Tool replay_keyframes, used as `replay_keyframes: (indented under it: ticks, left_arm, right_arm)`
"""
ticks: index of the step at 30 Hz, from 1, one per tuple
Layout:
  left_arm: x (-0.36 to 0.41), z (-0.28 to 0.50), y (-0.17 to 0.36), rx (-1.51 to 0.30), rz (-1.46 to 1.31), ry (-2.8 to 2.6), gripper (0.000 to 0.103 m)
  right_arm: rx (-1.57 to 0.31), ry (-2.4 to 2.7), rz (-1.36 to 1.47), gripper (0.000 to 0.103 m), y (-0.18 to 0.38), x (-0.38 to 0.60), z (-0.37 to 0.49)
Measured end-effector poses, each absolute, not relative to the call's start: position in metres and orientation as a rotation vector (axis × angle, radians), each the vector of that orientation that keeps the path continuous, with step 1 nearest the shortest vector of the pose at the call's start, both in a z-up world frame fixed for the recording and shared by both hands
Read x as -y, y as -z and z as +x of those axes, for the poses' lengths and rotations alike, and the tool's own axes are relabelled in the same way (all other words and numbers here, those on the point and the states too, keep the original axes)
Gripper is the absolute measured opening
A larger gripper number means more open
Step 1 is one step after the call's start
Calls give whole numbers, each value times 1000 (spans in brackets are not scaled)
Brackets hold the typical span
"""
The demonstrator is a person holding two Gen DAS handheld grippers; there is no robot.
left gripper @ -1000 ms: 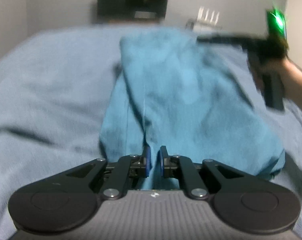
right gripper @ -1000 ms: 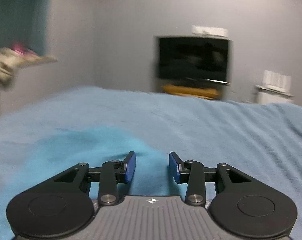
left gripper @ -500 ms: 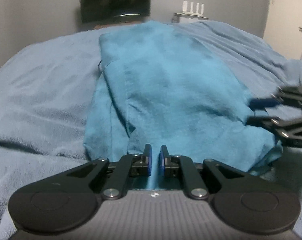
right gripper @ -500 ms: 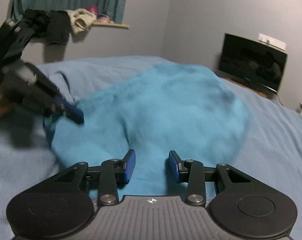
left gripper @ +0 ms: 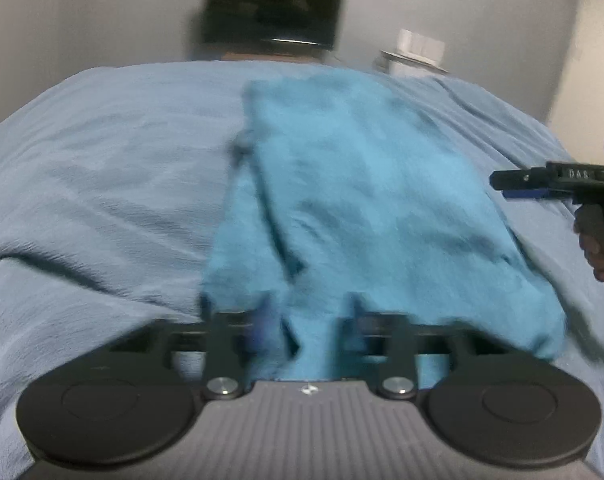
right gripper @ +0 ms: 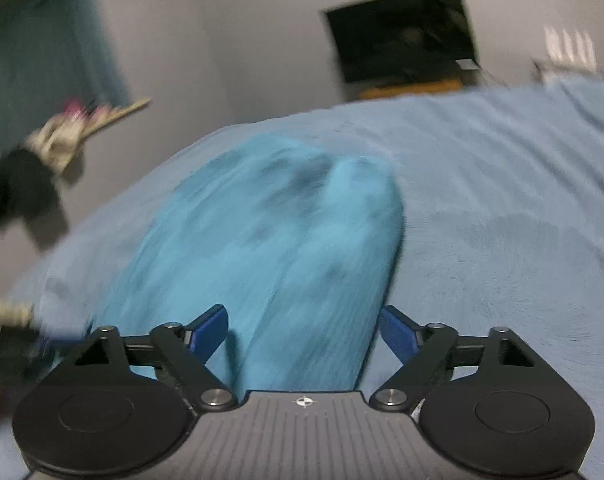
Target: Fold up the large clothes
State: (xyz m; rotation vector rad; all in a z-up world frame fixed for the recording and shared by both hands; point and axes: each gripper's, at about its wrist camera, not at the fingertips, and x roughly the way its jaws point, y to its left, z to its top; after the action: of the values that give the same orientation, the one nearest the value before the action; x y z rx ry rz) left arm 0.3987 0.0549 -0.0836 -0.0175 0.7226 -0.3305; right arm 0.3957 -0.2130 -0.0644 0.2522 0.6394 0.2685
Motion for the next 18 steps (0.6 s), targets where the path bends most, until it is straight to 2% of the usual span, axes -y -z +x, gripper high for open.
replay_keyframes:
  ticks: [1,4,9,12,17,18]
  left_arm:
    - [-59,399,84,-720,-33,306,86]
    - [-71,404,91,-788,-114,318,86]
    - [-83,416,105,-898,-212,378,86]
    - [-89,422,112,-934,-256,389,85]
    - [-84,424,116,-958,-239,397,78]
    - [-82,425,116,-959,-238,403,73]
  right_arm:
    - [-666,-269,326,97,68,221,414]
    - [-711,-276,502,102,85,242,451]
    - [-736,-359,752,103,128,263,500]
    - [-730,-387,803,103,141,260,525]
    - [-726,-378,799,103,147,256,546]
    - [-721,-372,782,101,146,254,547]
